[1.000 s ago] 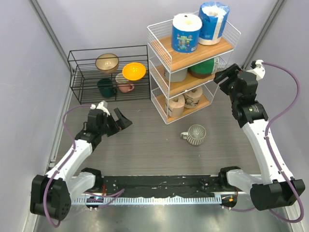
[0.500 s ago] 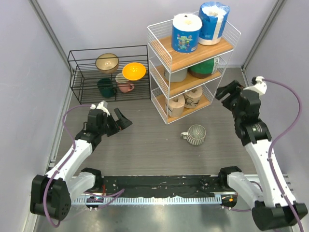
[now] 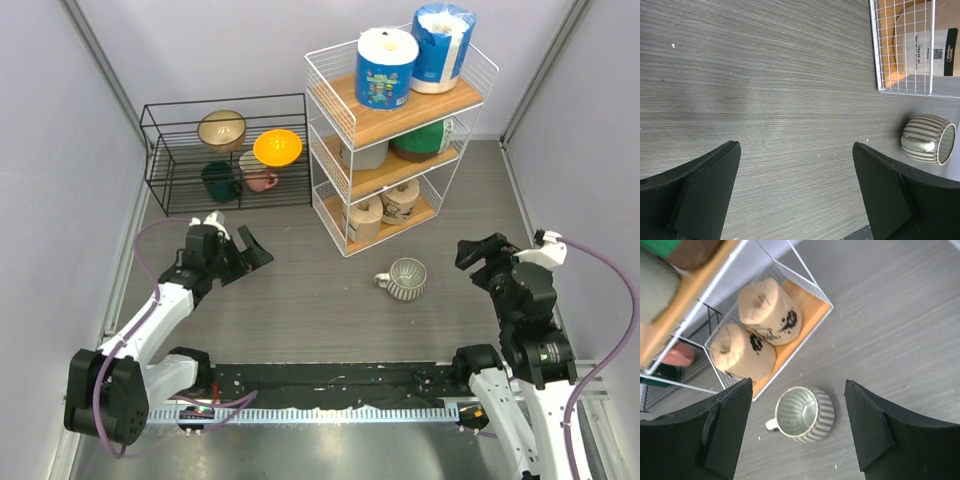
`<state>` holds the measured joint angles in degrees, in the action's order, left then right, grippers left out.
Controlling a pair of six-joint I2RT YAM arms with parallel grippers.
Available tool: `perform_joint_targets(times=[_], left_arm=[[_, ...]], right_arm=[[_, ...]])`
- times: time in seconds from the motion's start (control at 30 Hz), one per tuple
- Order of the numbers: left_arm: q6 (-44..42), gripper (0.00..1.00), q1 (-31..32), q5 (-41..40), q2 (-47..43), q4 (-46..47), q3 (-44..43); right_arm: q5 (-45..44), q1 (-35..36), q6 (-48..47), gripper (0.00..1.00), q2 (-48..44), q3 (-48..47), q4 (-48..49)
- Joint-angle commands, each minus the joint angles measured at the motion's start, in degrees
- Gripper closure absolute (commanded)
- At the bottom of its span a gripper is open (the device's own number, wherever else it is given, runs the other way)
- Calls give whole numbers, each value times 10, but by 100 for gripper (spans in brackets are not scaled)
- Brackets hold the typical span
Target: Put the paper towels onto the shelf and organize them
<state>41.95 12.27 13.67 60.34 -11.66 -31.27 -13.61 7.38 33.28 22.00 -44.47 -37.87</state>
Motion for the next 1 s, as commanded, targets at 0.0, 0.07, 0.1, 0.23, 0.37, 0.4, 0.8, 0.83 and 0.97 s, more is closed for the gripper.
perform_joint_targets(times=[0.0,0.07,0.1,0.23,0.37,0.4,0.8,0.83,0.97], left_arm=[[-12,0,1,-20,3,-16,-41],[-18,0,1,-32,2,-28,-49],[-20,0,1,-37,0,-41,-53],[-35,0,1,-61,-25,-71,-73],[-35,0,1,-77,-65,-89,-73],[-37,0,2,-76,-75,-91,-71],[-27,0,2,-133,-210,-98,-30],[-25,0,1,-132,-214,-99,-28],[-24,0,2,-157,-233,-102,-27]], right_arm=[[10,-2,28,20,-19,25,-23],[12,-2,43,20,-20,36,-21],[15,-2,47,20,-20,42,-20],[28,-2,61,19,-27,68,-17],[31,-2,59,19,-39,73,-4],[28,-3,53,19,-40,72,-4],[-44,-2,95,15,-23,66,-32],[-45,-2,94,15,-15,66,-32],[-49,-2,94,15,-6,61,-38]])
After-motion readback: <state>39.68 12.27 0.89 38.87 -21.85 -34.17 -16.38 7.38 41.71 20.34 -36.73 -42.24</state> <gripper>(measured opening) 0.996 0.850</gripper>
